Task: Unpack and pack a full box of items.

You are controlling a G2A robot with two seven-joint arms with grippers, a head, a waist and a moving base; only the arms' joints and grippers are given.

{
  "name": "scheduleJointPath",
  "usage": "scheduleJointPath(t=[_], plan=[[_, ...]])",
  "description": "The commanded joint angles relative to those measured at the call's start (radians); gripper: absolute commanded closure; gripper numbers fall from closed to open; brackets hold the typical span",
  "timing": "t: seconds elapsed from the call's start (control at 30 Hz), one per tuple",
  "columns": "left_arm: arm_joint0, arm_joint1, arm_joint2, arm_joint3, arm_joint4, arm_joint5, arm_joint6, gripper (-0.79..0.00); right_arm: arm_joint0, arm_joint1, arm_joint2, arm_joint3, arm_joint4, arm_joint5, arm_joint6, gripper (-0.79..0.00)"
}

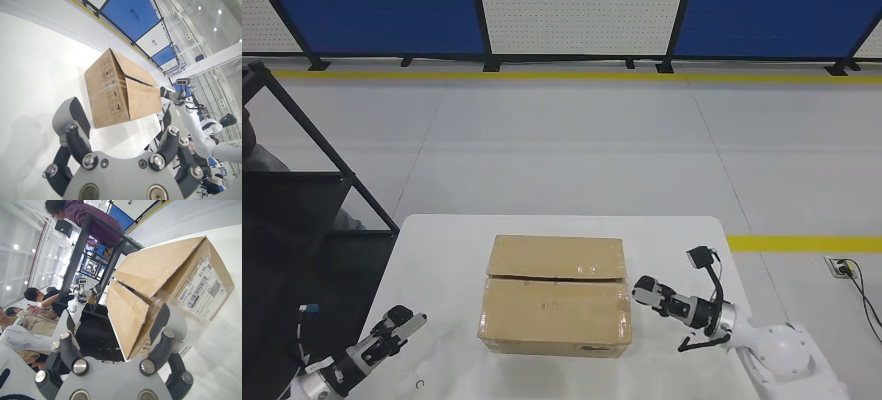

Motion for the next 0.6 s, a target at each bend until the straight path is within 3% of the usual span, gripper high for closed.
scheduleJointPath(t=[0.0,0.37,0.57], plan=[[0.0,0.0,0.0,0.0,0.0,0.0,0.0,-0.785,0.006,0.0,-0.009,0.003,0.003,0.0,0.011,-0.785],[0.0,0.0,0.0,0.0,0.0,0.0,0.0,-0.785,0.02,0.0,-0.041,-0.003,0.11,-0.059,0.067,-0.785],[0.0,0.0,0.0,0.0,0.0,0.0,0.0,-0.785,0.007,0.008,-0.025,-0.023,0.249,-0.124,0.167,-0.785]])
